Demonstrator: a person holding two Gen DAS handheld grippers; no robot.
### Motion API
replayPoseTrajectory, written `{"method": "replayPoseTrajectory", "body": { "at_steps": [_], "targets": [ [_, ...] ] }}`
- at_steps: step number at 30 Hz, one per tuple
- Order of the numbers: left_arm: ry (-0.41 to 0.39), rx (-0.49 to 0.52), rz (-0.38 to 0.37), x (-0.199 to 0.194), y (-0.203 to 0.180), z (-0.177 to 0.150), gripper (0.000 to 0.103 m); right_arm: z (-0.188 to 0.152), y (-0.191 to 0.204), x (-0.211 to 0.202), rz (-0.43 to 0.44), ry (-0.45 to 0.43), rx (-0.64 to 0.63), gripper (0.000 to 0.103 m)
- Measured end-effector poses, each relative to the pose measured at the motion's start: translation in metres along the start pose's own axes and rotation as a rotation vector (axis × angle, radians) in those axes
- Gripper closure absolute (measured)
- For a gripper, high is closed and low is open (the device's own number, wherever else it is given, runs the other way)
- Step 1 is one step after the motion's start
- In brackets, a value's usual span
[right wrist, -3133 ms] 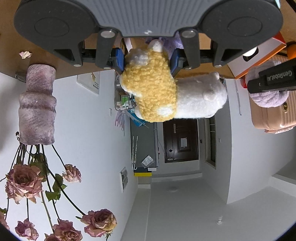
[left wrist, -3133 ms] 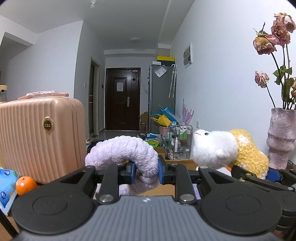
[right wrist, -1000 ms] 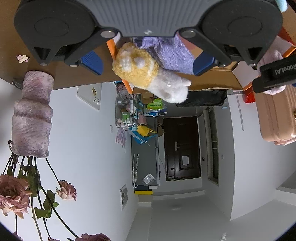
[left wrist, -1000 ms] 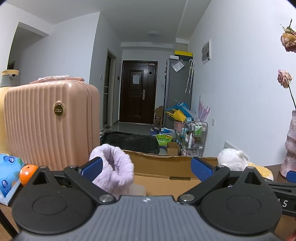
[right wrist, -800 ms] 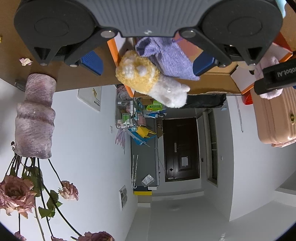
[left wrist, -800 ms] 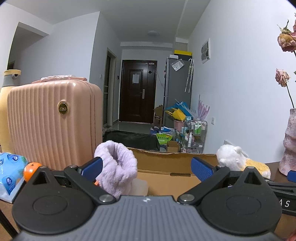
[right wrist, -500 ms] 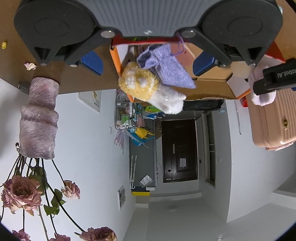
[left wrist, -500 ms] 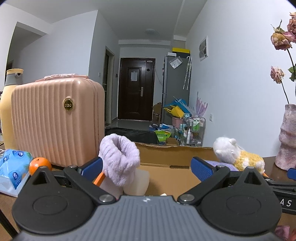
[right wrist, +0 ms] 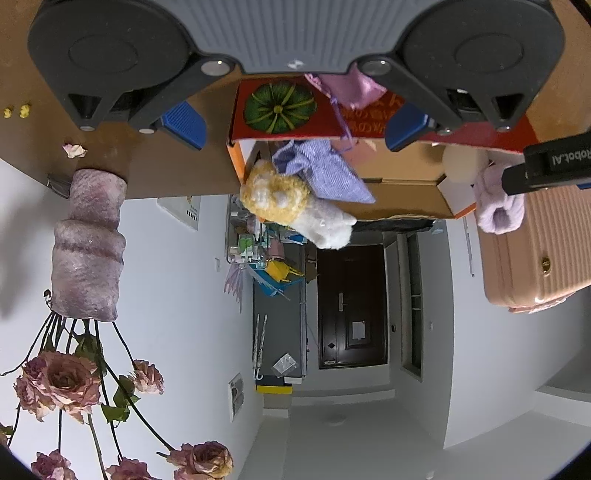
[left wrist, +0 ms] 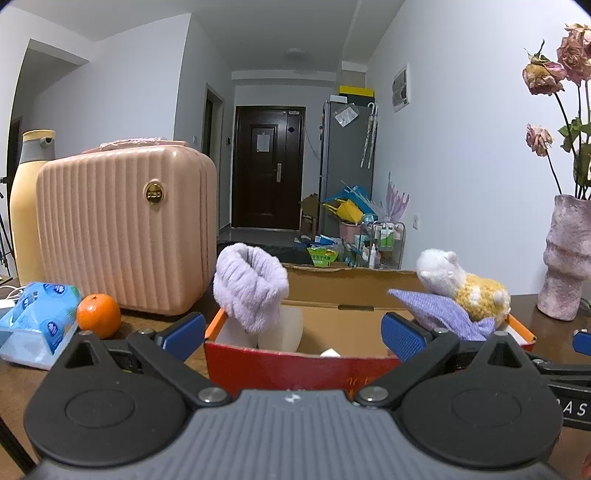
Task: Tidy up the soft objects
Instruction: 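Withdraw both tools from the box toward the remaining soft items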
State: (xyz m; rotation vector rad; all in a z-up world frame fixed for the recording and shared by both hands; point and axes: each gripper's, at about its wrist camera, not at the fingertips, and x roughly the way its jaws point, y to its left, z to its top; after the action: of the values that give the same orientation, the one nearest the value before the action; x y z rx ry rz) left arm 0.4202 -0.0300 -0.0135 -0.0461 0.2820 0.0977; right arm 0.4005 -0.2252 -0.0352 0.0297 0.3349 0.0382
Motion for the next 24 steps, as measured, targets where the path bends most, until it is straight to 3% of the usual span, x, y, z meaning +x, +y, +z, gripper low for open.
{"method": "replayPoseTrajectory", "body": {
  "at_steps": [24],
  "targets": [
    [0.065, 0.043, -0.022, -0.053, 0.028, -0.021, 0.0, -0.03, 0.017, -0.061, 0.044, 0.036, -0.054, 0.0]
  ]
}}
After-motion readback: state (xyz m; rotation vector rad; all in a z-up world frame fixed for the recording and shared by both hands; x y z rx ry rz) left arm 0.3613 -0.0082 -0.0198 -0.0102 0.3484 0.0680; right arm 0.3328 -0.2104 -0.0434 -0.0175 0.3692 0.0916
